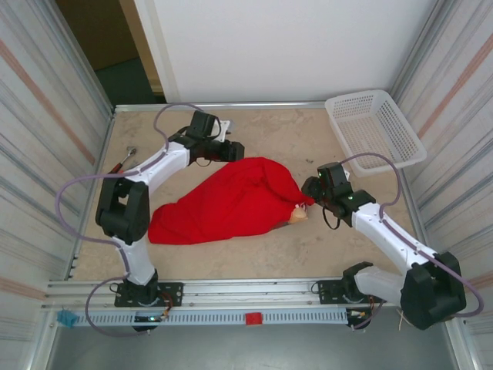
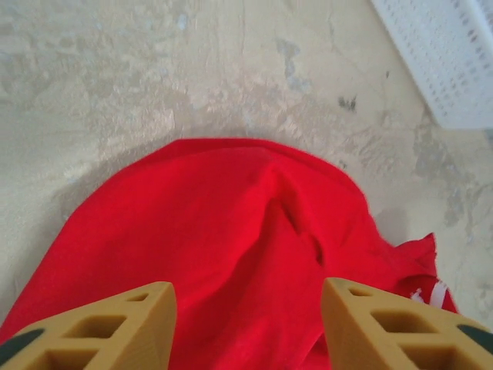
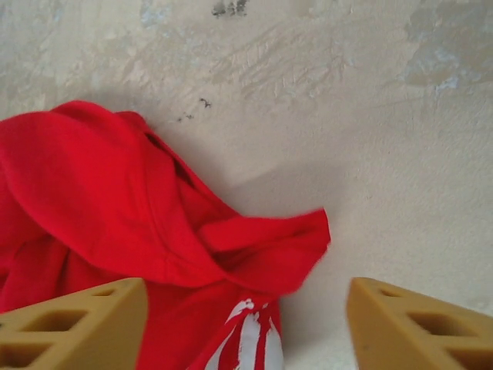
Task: Fold the inside-out t-shirt
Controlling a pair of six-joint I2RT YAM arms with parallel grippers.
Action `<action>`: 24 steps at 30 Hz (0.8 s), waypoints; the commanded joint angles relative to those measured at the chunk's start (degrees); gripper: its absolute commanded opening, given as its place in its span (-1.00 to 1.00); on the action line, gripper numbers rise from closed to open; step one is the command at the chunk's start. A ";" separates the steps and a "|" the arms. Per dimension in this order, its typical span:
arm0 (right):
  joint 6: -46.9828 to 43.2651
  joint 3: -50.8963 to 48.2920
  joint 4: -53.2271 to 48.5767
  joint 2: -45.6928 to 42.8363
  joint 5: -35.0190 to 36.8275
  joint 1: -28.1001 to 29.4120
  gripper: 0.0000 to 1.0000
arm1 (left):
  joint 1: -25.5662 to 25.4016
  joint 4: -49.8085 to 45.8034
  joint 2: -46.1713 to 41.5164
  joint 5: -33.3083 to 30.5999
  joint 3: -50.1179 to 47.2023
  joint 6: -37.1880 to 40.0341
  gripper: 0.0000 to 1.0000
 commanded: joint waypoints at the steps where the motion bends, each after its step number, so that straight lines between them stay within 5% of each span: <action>1: -8.45 5.72 -1.92 -1.64 1.69 1.15 0.50 | -1.11 2.02 -9.06 -2.37 -4.31 -4.26 0.14; 10: -24.50 23.63 -2.30 26.81 -11.81 2.20 0.56 | -13.96 10.58 -13.57 -10.88 -20.45 -13.48 0.21; 20: -23.93 30.86 -0.91 45.30 -16.50 5.52 0.46 | -13.77 11.76 -8.24 -14.10 -27.52 -11.79 0.16; 22: -23.42 30.99 -0.62 46.92 -16.61 5.19 0.16 | -13.33 11.69 -7.62 -14.22 -28.16 -10.82 0.16; 24: -23.22 31.02 -0.60 47.17 -17.71 4.54 -0.56 | -12.67 11.67 -6.71 -14.06 -28.71 -10.13 0.15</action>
